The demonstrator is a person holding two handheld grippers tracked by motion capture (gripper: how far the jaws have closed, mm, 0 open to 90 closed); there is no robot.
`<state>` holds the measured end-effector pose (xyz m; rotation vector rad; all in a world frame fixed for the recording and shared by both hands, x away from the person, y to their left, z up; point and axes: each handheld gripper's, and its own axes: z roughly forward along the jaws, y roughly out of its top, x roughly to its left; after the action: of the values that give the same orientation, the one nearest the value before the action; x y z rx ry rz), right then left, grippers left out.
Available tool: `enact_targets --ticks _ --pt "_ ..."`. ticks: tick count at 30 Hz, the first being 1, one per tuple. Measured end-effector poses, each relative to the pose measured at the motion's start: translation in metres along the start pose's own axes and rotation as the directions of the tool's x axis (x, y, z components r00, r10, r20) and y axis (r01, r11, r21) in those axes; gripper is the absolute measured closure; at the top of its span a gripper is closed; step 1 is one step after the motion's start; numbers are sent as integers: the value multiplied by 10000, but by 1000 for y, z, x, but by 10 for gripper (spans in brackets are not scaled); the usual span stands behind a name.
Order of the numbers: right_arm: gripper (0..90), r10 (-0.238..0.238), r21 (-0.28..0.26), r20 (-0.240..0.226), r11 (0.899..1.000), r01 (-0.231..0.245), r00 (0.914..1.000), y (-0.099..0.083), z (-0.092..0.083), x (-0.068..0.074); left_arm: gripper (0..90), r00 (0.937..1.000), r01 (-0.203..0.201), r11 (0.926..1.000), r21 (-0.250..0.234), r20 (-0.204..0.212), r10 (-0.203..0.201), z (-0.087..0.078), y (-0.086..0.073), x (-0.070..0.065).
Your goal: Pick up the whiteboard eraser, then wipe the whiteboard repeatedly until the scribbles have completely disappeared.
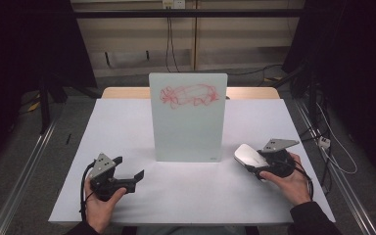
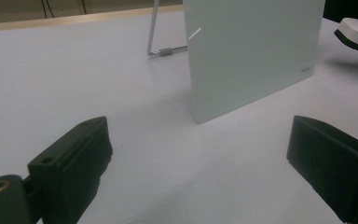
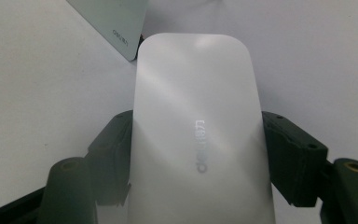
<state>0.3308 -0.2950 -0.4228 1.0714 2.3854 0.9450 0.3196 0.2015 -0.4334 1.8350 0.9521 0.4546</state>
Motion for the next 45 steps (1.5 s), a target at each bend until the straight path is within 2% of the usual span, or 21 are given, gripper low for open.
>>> enact_targets --ticks 5,9,17,20,25,37,45 --pt "313 67 -99 33 9999 -67 10000 -2 0 1 61 10000 -85 10000 46 -40 85 0 0 -1" --pt "313 285 -370 162 9989 -279 9995 -2 -3 2 61 10000 -22 10000 20 -51 22 0 0 -1" --pt "313 401 -739 431 9966 -369 9983 1 -4 2 61 9999 155 9998 82 -1 -155 2 -1 2" --pt "313 336 -883 582 9957 -283 9977 2 -4 6 61 9999 148 9999 19 24 -148 1 -1 2" --pt "313 -82 -1037 675 9945 152 9977 4 -2 14 61 10000 62 10000 1 32 -62 0 0 0" --pt "313 -155 -2091 807 9774 321 9966 11 -7 26 61 10000 -22 10000 41 78 22 1 1 -1" --pt "313 -452 -2678 963 9610 697 9943 24 -10 36 61 10000 -8 10000 85 15 8 1 1 -3"
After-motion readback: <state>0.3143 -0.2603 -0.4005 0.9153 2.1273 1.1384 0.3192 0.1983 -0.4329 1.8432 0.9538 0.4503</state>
